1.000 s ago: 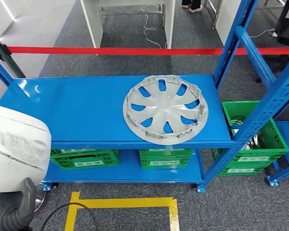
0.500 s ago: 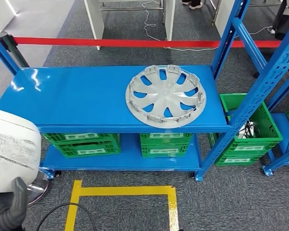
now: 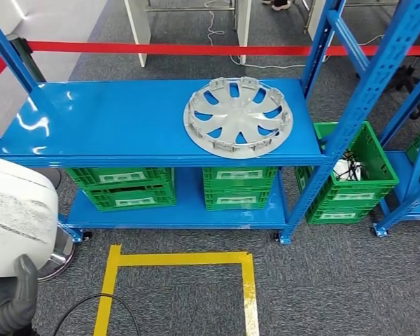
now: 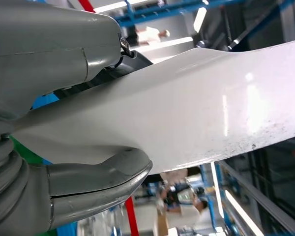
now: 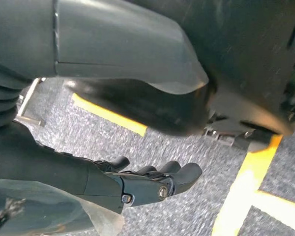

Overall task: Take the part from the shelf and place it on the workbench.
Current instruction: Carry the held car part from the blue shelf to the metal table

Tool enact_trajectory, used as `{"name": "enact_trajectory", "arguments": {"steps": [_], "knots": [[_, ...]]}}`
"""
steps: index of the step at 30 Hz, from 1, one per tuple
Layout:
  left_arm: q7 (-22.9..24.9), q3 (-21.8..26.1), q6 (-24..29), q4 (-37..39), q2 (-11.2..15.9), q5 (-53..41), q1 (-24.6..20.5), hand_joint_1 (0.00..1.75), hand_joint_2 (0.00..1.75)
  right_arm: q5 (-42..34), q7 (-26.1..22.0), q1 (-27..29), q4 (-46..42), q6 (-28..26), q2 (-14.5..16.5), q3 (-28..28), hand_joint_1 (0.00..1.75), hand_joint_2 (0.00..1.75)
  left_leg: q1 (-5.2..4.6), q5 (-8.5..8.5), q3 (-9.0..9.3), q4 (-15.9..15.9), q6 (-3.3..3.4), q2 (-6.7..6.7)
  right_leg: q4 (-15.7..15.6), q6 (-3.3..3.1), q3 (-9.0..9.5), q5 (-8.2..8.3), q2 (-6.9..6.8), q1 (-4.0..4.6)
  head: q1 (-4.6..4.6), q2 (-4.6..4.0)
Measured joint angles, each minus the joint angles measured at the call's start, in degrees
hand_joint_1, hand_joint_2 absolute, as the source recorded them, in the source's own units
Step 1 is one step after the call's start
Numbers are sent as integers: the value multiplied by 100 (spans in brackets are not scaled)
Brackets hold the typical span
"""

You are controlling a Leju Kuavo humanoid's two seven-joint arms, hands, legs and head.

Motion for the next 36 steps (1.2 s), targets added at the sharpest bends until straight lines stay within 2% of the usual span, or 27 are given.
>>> {"name": "enact_trajectory", "arguments": {"steps": [1,2,3,5,6,7,13,14,15,16,17,18,19,20,21,22,23,24,25,26,27,28,30,31,32,34,36], "knots": [[-25,12,-39,0,1,42,-3,175,175,9,-7,6,2,7,-2,1,0,175,10,-54,-17,21,-37,-9,6,-49,-49,57,-12,-5,-3,0],[-46,25,-90,0,1,91,-6,175,175,22,-13,11,3,15,-4,2,0,175,24,-220,-46,116,-79,-19,6,-89,-108,120,-29,-14,-10,0],[-65,37,-143,0,1,134,-8,175,175,37,-25,14,5,23,-7,4,0,175,43,-497,-89,328,-124,-28,7,-120,-183,191,-48,-26,-19,0],[-76,56,-220,1,1,168,-17,175,175,63,-59,14,5,35,-9,13,0,175,83,-1094,-181,986,-202,-35,24,-143,-330,311,-88,-26,-34,0],[-78,63,-238,1,1,169,-19,175,175,71,-74,14,5,37,-10,18,0,175,97,-1270,-214,1266,-224,-35,35,-147,-382,353,-105,-26,-35,0],[-79,68,-246,2,1,168,-20,175,175,75,-82,14,5,37,-10,20,0,175,104,-1348,-231,1433,-235,-36,42,-148,-412,376,-119,-26,-35,0],[-81,72,-249,2,1,164,-20,175,175,84,-95,14,5,34,-12,22,0,175,117,-1349,-224,1601,-249,-36,61,-143,-447,408,-138,-26,-34,0],[-82,72,-249,2,1,160,-20,175,175,90,-106,14,5,32,-13,24,0,175,125,-1314,-206,1657,-256,-35,74,-138,-473,424,-153,-26,-34,0],[-82,77,-247,2,0,160,-19,175,175,101,-130,15,5,27,-14,28,0,175,142,-1155,-58,1561,-266,-27,105,-124,-544,454,-196,-29,-33,0],[-47,81,-300,2,-2,244,-26,175,175,112,-165,16,5,19,-15,32,0,175,139,-1036,300,1112,-242,70,139,-81,-625,502,-277,-27,-28,0],[-10,95,-388,2,-14,403,-28,175,175,114,-199,14,5,12,-16,36,0,175,133,-928,616,592,-167,119,167,-7,-700,549,-383,-30,-25,0],[61,113,-513,3,-34,628,-32,175,175,111,-234,13,5,4,-19,39,0,175,120,-816,906,72,-71,150,280,67,-811,508,-393,-37,-19,0],[179,129,-664,5,-55,868,-35,175,175,101,-256,15,5,-2,-22,40,0,175,93,-818,1054,-297,38,159,496,129,-925,381,-342,-40,-11,0],[288,148,-778,11,-73,1036,-25,175,175,87,-269,18,5,-6,-25,40,0,175,79,-768,978,-325,122,68,826,160,-1074,178,-240,-45,-5,0],[400,160,-851,21,-84,1130,-15,175,175,71,-278,26,5,-10,-28,40,0,175,54,-725,921,-320,163,9,1241,154,-1243,-68,-97,-40,1,0],[484,173,-867,32,-93,1155,1,175,175,56,-282,32,5,-16,-30,39,0,175,26,-689,874,-312,185,-49,1593,141,-1372,-223,-46,-25,5,0],[520,190,-843,44,-110,1150,16,175,175,41,-286,36,5,-25,-32,39,0,175,-3,-658,833,-302,200,-110,1773,119,-1415,-268,-24,-5,7,0],[526,208,-794,52,-133,1128,25,175,175,31,-287,37,5,-35,-33,39,0,175,-30,-633,803,-290,207,-177,1726,86,-1344,-196,-8,18,6,0],[508,227,-745,57,-158,1088,29,175,175,27,-285,38,5,-42,-33,39,0,175,-54,-617,782,-275,211,-248,1457,43,-1164,-30,26,41,5,0],[459,240,-713,61,-179,1030,28,175,175,28,-284,44,5,-45,-33,39,0,175,-72,-608,768,-255,213,-315,1049,-13,-924,161,107,63,5,0],[386,248,-698,61,-196,961,19,175,175,33,-282,54,8,-44,-43,39,0,175,-92,-603,747,-227,209,-379,661,-71,-711,296,258,70,-5,0],[296,249,-699,61,-206,866,3,175,175,40,-284,63,11,-40,-51,39,0,175,-93,-597,714,-194,199,-443,356,-107,-547,362,390,72,-12,0],[109,227,-735,61,-210,655,-36,175,175,62,-285,68,17,-24,-67,40,0,175,-71,-562,624,-145,147,-564,136,-137,-429,352,516,77,-27,0],[26,212,-749,60,-206,545,-48,175,175,72,-286,64,16,-14,-62,41,0,175,-62,-538,587,-135,113,-633,98,-134,-410,362,453,70,-26,0],[-40,199,-736,59,-202,444,-50,175,175,79,-285,59,16,-5,-59,41,0,175,-66,-539,558,-117,78,-634,77,-141,-403,387,380,55,-25,0],[-115,186,-653,56,-198,292,-71,175,175,81,-286,56,16,4,-49,41,0,175,-66,-710,431,126,-20,-452,21,-159,-394,434,217,7,-67,0],[-138,178,-574,57,-196,217,-103,175,175,79,-286,62,16,9,-46,41,0,175,10,-1081,125,793,-149,-206,9,-168,-399,444,42,-7,-112,0]]}}
